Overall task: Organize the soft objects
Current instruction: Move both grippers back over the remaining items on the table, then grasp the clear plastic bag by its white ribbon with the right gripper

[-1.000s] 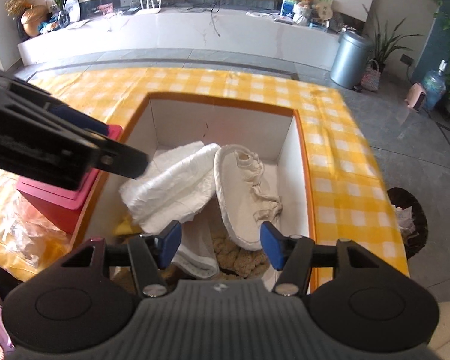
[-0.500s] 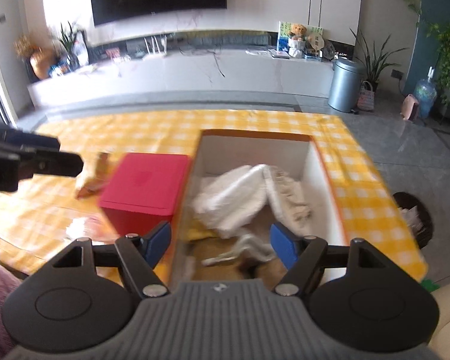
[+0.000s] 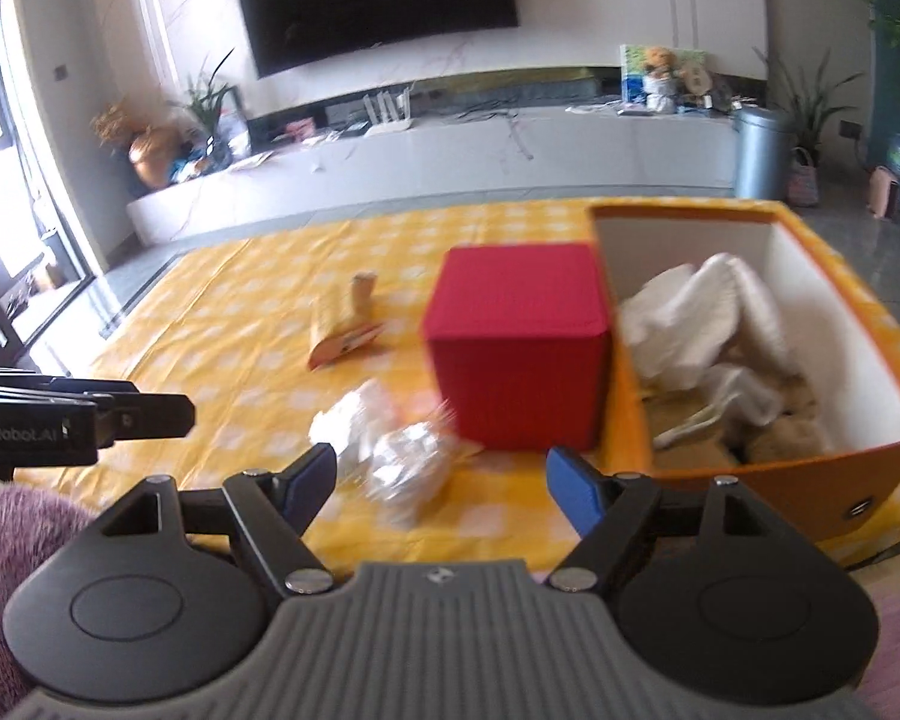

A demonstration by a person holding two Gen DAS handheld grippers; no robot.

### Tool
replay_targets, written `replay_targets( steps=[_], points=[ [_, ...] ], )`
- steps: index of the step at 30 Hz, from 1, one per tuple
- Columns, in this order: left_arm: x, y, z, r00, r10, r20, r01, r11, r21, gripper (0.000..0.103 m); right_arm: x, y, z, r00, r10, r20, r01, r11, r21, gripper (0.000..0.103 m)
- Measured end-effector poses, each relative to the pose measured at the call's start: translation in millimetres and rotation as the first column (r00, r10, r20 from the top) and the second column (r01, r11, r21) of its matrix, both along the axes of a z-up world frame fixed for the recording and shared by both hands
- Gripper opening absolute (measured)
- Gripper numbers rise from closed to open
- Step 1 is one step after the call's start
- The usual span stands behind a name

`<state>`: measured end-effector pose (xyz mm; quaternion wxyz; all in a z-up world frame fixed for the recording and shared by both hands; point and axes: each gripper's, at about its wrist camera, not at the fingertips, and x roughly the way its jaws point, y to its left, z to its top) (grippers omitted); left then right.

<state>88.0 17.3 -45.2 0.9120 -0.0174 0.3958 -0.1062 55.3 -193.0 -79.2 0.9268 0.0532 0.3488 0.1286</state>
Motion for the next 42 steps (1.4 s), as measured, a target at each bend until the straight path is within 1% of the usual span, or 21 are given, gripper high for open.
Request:
replay_targets(
  steps=[2, 6, 12, 15, 18, 22, 27, 29, 30, 32, 33, 34, 35, 37, 39, 42],
  points=[
    [-4.7, 8.1, -9.8, 1.000, 0.020, -0.007, -0.020, 1.000, 0.004, 0.070, -2.7, 12.6, -7.4, 1.000, 0.023, -0.001, -0.023, 0.999, -0.027, 0.076],
    [-8.3, 20.5, -26.3, 0.999, 0.038, -0.036, -0.038, 0.999, -0.009, 0.070, -3.7, 37.1, -19.7, 0.997, 0.082, 0.015, -0.079, 0.988, -0.134, 0.076],
    [-4.3, 36.9, -31.8, 0.997, 0.056, -0.058, -0.058, 0.998, -0.029, 0.070, 0.5, 61.5, -35.2, 0.986, 0.164, 0.011, -0.157, 0.962, -0.224, 0.076],
    [1.0, 39.3, -34.8, 0.996, 0.048, -0.073, -0.050, 0.998, -0.031, 0.070, 9.7, 73.0, -41.5, 0.978, 0.211, 0.005, -0.201, 0.940, -0.275, 0.076],
    [7.7, 38.0, -36.7, 0.996, 0.030, -0.081, -0.032, 0.999, -0.017, 0.070, 23.9, 81.6, -49.6, 0.967, 0.254, -0.014, -0.244, 0.908, -0.340, 0.076],
    [23.7, 36.8, -39.8, 0.996, 0.017, -0.091, -0.017, 1.000, 0.001, 0.070, 47.3, 98.5, -59.5, 0.947, 0.319, -0.028, -0.299, 0.848, -0.438, 0.074],
    [40.9, 45.1, -50.9, 0.993, 0.034, -0.112, -0.036, 0.999, -0.018, 0.070, 70.6, 116.7, -80.7, 0.915, 0.397, -0.064, -0.369, 0.768, -0.524, 0.069],
    [45.6, 48.0, -55.6, 0.991, 0.033, -0.129, -0.037, 0.999, -0.032, 0.070, 76.1, 119.2, -91.2, 0.911, 0.406, -0.070, -0.374, 0.744, -0.554, 0.068],
    [48.4, 49.3, -57.6, 0.990, 0.031, -0.136, -0.036, 0.999, -0.037, 0.070, 79.0, 119.3, -96.7, 0.911, 0.405, -0.083, -0.378, 0.735, -0.562, 0.066],
    [52.2, 49.8, -61.5, 0.989, 0.028, -0.148, -0.034, 0.999, -0.036, 0.070, 85.1, 117.8, -105.8, 0.912, 0.395, -0.110, -0.386, 0.735, -0.557, 0.062],
    [53.5, 50.1, -63.5, 0.988, 0.026, -0.154, -0.032, 0.999, -0.036, 0.070, 87.6, 116.7, -108.2, 0.912, 0.392, -0.122, -0.392, 0.743, -0.542, 0.058],
    [55.3, 50.3, -65.5, 0.987, 0.025, -0.162, -0.031, 0.999, -0.036, 0.070, 89.0, 117.0, -110.2, 0.912, 0.390, -0.129, -0.396, 0.751, -0.529, 0.057],
    [56.5, 50.3, -67.3, 0.985, 0.025, -0.169, -0.031, 0.999, -0.036, 0.070, 89.4, 117.3, -110.6, 0.912, 0.389, -0.128, -0.395, 0.753, -0.526, 0.057],
    [58.2, 50.6, -70.1, 0.983, 0.024, -0.180, -0.031, 0.999, -0.036, 0.070, 89.4, 118.2, -110.8, 0.912, 0.390, -0.126, -0.394, 0.754, -0.526, 0.053],
    [59.6, 50.5, -71.3, 0.982, 0.022, -0.188, -0.029, 0.999, -0.034, 0.070, 88.8, 116.8, -109.8, 0.915, 0.385, -0.125, -0.391, 0.762, -0.516, 0.046],
    [60.1, 51.1, -69.6, 0.982, 0.016, -0.189, -0.024, 0.999, -0.038, 0.070, 89.9, 115.3, -107.5, 0.918, 0.374, -0.129, -0.387, 0.777, -0.497, 0.042]
  ],
)
